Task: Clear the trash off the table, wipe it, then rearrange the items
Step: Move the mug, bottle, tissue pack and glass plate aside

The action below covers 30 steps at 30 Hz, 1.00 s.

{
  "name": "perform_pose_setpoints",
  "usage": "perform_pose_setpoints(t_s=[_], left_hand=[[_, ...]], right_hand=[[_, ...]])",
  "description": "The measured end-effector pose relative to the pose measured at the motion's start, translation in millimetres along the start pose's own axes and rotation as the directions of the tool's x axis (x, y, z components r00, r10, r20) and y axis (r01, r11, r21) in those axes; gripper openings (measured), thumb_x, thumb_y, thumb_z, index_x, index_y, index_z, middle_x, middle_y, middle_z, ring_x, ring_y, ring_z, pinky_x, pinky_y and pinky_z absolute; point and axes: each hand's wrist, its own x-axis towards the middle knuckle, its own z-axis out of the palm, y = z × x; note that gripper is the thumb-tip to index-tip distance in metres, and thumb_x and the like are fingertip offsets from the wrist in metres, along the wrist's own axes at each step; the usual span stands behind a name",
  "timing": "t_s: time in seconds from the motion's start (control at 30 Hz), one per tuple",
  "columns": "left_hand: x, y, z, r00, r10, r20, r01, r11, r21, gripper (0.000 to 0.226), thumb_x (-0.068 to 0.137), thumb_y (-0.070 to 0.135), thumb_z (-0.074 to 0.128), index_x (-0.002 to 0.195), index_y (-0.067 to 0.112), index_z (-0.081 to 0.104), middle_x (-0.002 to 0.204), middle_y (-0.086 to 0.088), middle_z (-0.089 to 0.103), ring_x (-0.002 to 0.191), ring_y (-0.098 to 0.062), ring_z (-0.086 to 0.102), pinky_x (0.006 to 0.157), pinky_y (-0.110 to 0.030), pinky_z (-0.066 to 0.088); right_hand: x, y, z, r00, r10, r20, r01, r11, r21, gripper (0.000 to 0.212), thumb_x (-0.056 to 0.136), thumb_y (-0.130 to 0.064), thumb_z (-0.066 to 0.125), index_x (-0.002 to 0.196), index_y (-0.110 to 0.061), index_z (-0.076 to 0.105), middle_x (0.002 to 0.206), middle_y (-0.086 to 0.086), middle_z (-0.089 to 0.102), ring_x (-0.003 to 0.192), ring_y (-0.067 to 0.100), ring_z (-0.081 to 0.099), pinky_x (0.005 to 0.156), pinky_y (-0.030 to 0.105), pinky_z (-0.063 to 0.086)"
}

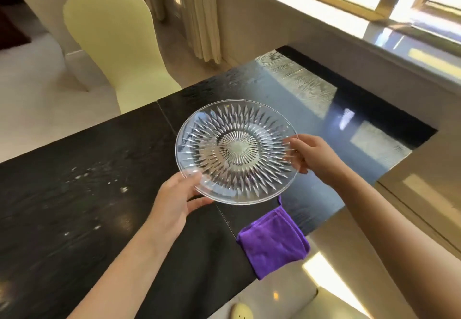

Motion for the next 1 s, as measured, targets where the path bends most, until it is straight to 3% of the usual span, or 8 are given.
perform_pose_setpoints(t_s=[0.13,0.23,0.33,0.47,0.67,0.8,0.93,1.0], left_hand=[[10,-20,34,0.982,-0.058,0.181,0.068,0.997,-0.049,0.03,0.094,0.028,0.051,0.113,0.006,0.06,0.098,-0.013,0.069,0.082,-0.02,0.068,0.065,-0.032,0.059],[18,-66,51,0.967,-0.186,0.176,0.131,0.95,0.284,0.036,0.093,0.02,0.055,0.126,0.006,0.052,0.107,-0.012,0.063,0.092,-0.021,0.061,0.08,-0.032,0.055],[25,-115,55,0.97,-0.214,0.112,0.086,0.74,0.667,0.048,0.086,0.019,0.061,0.133,0.016,0.05,0.128,-0.009,0.057,0.115,-0.02,0.055,0.1,-0.033,0.043],[35,-156,52,0.968,-0.209,0.141,-0.023,0.483,0.876,0.061,0.083,0.024,0.057,0.141,0.023,0.037,0.143,-0.004,0.045,0.13,-0.023,0.042,0.104,-0.033,0.038],[49,-183,54,0.959,-0.256,0.117,-0.017,0.361,0.932,0.067,0.084,0.024,0.058,0.143,0.02,0.028,0.141,-0.006,0.041,0.13,-0.025,0.037,0.099,-0.035,0.039],[55,-189,58,0.968,-0.239,0.071,0.018,0.353,0.935,0.059,0.084,0.025,0.057,0.139,0.018,0.035,0.137,-0.009,0.041,0.127,-0.026,0.038,0.097,-0.034,0.04],[60,-193,59,0.973,-0.225,0.043,0.035,0.334,0.942,0.051,0.084,0.026,0.058,0.132,0.016,0.043,0.131,-0.009,0.043,0.124,-0.025,0.038,0.096,-0.035,0.04],[60,-194,62,0.977,-0.213,0.025,0.05,0.338,0.94,0.047,0.083,0.025,0.061,0.127,0.014,0.046,0.129,-0.01,0.043,0.122,-0.026,0.039,0.096,-0.035,0.04]], right_hand=[[-4,26,-24,0.968,0.064,-0.244,-0.039,0.994,0.102,0.021,0.092,-0.008,0.048,0.076,-0.002,0.06,0.045,0.002,0.049,0.03,0.007,0.038,0.033,0.016,0.03],[0,54,-31,0.924,0.172,-0.343,-0.122,0.979,0.162,0.023,0.091,-0.007,0.046,0.069,-0.005,0.054,0.054,0.007,0.05,0.03,0.008,0.041,0.032,0.019,0.035],[11,77,-30,0.879,0.288,-0.38,-0.205,0.948,0.245,0.018,0.091,-0.003,0.041,0.077,-0.004,0.053,0.062,0.011,0.055,0.032,0.012,0.05,0.036,0.019,0.044],[29,106,-18,0.832,0.404,-0.379,-0.236,0.877,0.418,0.017,0.092,0.001,0.037,0.088,-0.003,0.053,0.059,0.01,0.058,0.032,0.007,0.057,0.036,0.016,0.048],[53,142,-2,0.76,0.479,-0.439,-0.202,0.816,0.541,0.031,0.093,0.003,0.033,0.12,0.006,0.047,0.091,0.02,0.052,0.06,0.023,0.052,0.037,0.019,0.051],[58,158,0,0.753,0.477,-0.454,-0.202,0.824,0.529,0.014,0.098,-0.005,0.035,0.107,0.0,0.045,0.104,0.021,0.048,0.069,0.026,0.056,0.043,0.02,0.055],[59,172,-4,0.763,0.553,-0.335,-0.345,0.786,0.513,0.029,0.096,-0.001,0.042,0.122,0.01,0.045,0.114,0.026,0.054,0.078,0.029,0.06,0.07,0.032,0.058],[57,172,-4,0.765,0.586,-0.268,-0.44,0.779,0.446,0.037,0.095,0.001,0.043,0.129,0.014,0.039,0.104,0.022,0.055,0.073,0.023,0.061,0.071,0.032,0.058]])
